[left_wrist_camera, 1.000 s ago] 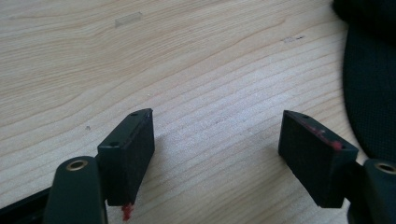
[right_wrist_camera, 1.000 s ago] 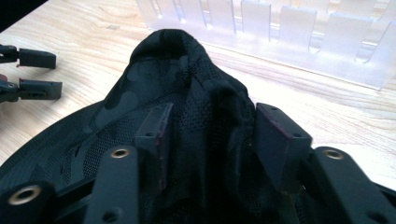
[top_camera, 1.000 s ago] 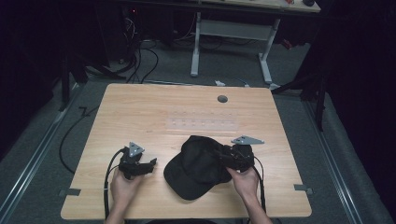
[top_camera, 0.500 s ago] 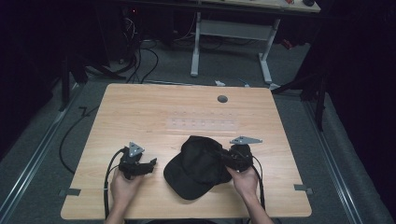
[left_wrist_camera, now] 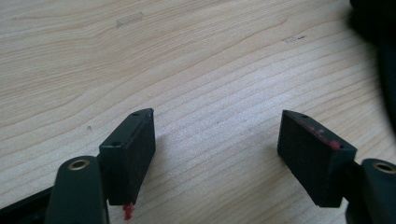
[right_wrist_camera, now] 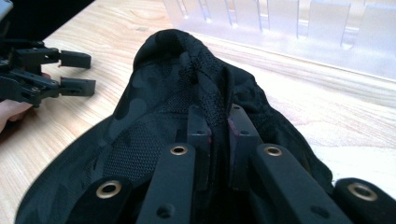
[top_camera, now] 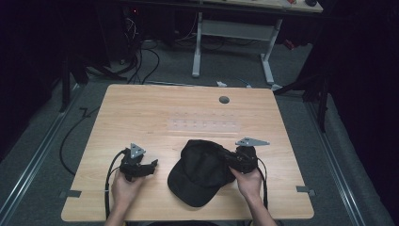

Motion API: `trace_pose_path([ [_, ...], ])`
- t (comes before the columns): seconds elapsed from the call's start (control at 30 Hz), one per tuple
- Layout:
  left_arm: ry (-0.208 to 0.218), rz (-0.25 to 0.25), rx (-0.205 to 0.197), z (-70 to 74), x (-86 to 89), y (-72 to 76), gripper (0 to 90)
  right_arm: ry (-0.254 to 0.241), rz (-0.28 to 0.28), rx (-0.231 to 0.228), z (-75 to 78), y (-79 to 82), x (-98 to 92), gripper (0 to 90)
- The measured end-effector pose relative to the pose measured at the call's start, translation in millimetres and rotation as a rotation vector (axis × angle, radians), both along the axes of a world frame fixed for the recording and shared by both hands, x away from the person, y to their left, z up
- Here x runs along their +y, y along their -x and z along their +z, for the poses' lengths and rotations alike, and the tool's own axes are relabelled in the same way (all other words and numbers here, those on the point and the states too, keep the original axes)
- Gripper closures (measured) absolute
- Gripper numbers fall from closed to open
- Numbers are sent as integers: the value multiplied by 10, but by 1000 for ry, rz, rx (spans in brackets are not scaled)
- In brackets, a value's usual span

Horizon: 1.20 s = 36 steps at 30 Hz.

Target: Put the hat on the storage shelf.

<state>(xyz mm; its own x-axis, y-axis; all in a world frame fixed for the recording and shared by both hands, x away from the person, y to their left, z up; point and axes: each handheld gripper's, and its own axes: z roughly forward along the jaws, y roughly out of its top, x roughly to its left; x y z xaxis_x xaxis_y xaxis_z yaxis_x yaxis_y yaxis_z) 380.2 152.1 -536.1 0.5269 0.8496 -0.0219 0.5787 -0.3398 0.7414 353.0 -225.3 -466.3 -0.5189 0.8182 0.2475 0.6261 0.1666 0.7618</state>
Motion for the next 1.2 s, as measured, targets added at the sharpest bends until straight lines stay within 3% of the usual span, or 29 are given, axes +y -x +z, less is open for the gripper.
trace_pose_path([
  [0.2, 1, 4, 1, 0, -3, 0, 274, -13, 2, -13, 59, 50, -65, 831],
  [0.33, -5, 2, 6, 1, -37, -5, 240, -8, 13, -48, 166, 103, -116, 833],
  [0.5, 6, -26, 60, 52, -44, -27, 242, -7, 25, -77, 256, 148, -149, 833],
  [0.57, -14, -42, 52, 74, -78, 0, 260, -1, 34, -94, 297, 169, -170, 834],
  [0.73, 26, -116, 51, 157, -149, 77, 269, -11, 47, -120, 382, 208, -221, 834],
  [0.93, 135, -247, 88, 300, -267, 136, 252, -14, 76, -149, 456, 229, -243, 834],
  [1.2, 163, -359, 114, 431, -451, 187, 236, -13, 102, -157, 497, 224, -225, 834],
])
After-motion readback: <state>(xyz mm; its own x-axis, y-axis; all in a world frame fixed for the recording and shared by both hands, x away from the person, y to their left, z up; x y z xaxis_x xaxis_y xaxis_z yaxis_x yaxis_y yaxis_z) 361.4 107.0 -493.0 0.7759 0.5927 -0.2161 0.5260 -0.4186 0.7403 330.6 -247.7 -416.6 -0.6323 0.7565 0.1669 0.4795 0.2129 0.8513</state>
